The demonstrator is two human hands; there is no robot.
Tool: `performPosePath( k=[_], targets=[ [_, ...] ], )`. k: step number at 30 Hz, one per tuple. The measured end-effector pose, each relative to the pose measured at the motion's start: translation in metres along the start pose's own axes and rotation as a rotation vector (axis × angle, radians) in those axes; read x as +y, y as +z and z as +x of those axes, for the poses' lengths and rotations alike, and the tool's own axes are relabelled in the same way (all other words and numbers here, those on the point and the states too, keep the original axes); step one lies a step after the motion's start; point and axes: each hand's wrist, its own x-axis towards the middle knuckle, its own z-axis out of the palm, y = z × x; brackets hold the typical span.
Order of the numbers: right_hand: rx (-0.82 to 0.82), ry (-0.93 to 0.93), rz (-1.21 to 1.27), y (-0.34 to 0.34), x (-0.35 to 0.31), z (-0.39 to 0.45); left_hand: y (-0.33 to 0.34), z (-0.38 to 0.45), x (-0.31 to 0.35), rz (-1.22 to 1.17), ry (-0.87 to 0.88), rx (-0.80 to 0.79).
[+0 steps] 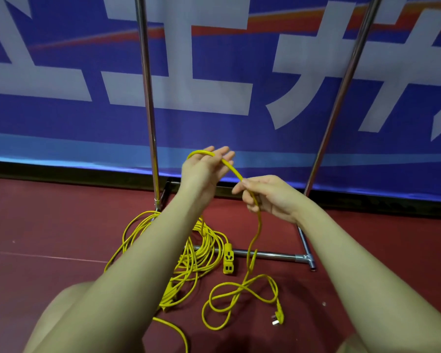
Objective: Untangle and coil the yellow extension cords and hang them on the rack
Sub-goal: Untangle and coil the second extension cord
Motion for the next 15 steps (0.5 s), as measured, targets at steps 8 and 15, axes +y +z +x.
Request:
performPosePath(
  k=[8, 15],
  targets=[
    [0.095, 0.120, -0.160, -0.001, 0.021, 0.000, -0.026, 0.017, 0.009, -0.225, 0.004, 0.186],
    [0.054, 0.056, -0.033, 0.002, 0.014, -0.003, -0.012, 0.001, -0.015, 0.056, -0.165, 0.039]
  ],
)
